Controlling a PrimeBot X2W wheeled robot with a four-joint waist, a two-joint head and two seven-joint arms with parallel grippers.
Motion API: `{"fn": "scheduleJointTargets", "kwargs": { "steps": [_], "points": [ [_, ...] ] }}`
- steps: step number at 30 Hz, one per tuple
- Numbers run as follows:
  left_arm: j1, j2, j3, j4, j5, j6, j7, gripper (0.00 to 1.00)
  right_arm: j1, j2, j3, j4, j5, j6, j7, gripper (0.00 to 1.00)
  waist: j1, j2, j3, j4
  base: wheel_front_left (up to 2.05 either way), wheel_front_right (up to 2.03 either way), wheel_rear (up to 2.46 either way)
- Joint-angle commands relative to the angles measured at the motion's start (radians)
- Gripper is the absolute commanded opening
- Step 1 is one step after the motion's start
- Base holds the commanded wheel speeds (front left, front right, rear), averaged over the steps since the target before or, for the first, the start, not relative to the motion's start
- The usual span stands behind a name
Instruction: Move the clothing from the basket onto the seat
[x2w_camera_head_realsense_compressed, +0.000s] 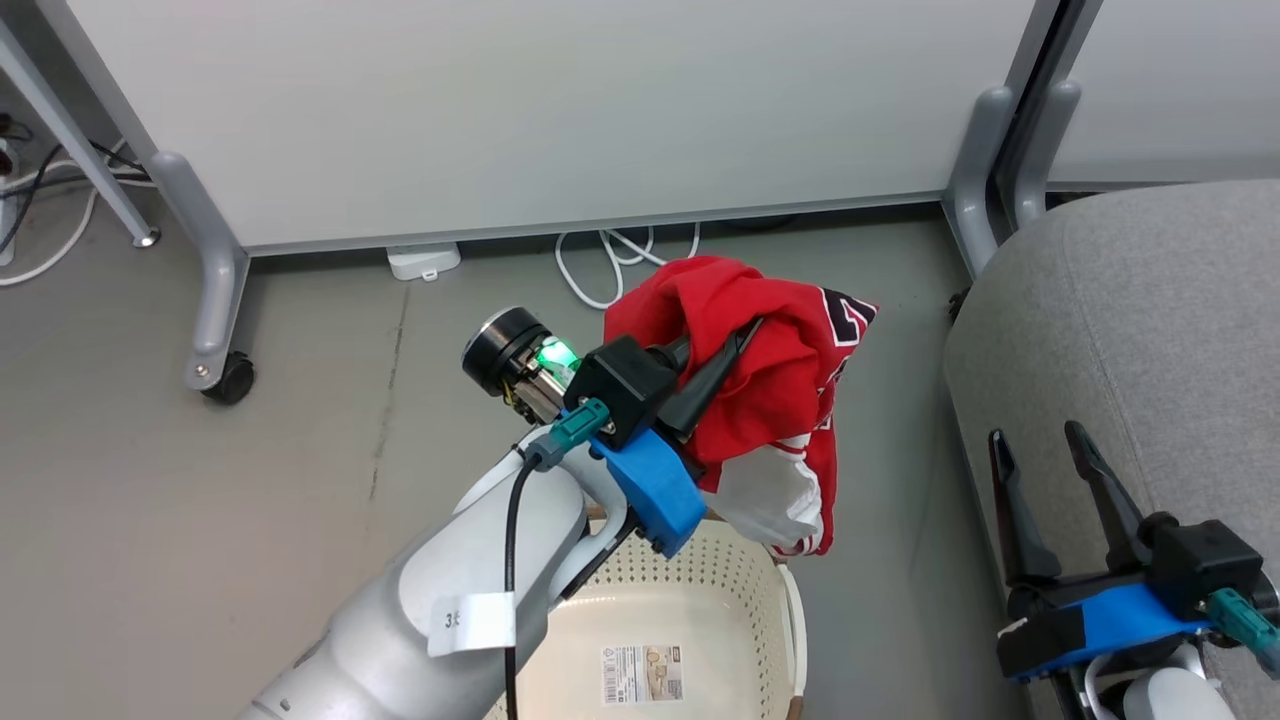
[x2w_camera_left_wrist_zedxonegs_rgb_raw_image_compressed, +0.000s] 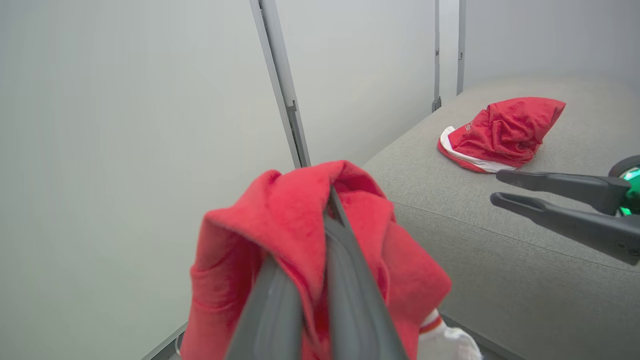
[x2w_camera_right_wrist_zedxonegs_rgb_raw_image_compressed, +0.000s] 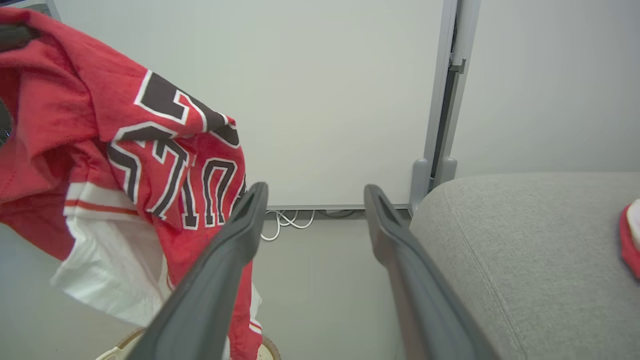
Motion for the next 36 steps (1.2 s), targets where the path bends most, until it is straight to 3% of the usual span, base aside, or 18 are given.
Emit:
{"fn": "scheduleJointTargets", "kwargs": {
  "steps": [1,25,36],
  "points": [
    [0.007,-0.004,0.009,-0.011,0.005,0.000,-0.005,0.00,0.022,0.002,0.000,0.005,-0.003,0.000,-0.001,1.00,0.0001,-0.0001,-0.023,0.004,0.00,0.00,0.00],
    [0.039,0.017,0.017,-0.057,0.011,0.009,-0.005,0.00,0.078,0.014,0.030,-0.004,0.002,0.000,-0.001,1.00,0.0001,-0.0001,-0.105,0.009,0.00,0.00,0.00],
    [0.040,0.022,0.013,-0.060,0.005,0.013,-0.005,0.00,0.052,0.011,0.151,-0.045,0.017,0.000,-0.001,1.00,0.0001,-0.0001,-0.098,0.010,0.00,0.00,0.00]
  ]
}}
